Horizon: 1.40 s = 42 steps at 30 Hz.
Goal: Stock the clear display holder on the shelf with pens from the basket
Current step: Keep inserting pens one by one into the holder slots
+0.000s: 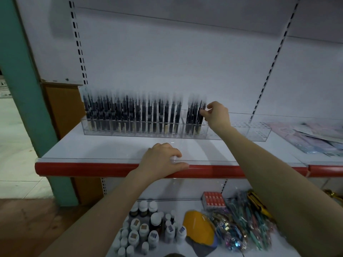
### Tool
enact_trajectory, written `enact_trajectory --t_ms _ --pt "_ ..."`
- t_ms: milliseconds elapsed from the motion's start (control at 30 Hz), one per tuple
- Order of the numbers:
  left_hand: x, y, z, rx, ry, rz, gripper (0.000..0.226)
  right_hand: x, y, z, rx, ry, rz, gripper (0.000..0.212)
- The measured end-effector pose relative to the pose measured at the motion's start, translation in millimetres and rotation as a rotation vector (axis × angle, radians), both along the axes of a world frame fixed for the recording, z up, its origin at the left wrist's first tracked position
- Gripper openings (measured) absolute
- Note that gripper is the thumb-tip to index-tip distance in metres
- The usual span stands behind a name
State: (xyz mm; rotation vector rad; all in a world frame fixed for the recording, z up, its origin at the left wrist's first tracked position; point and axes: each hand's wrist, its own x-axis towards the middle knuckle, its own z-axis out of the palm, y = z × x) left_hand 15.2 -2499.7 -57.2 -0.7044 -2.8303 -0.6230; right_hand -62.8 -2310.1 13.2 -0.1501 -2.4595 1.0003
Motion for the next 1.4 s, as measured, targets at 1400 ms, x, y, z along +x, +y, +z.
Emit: enact_trajectory --t_ms 1400 --pt "155.2 -26.6 -564.6 -0.518 -0.918 -0.333 0.043 261.7 -51.1 -604.0 -0.059 -1.189 0.073 0.022"
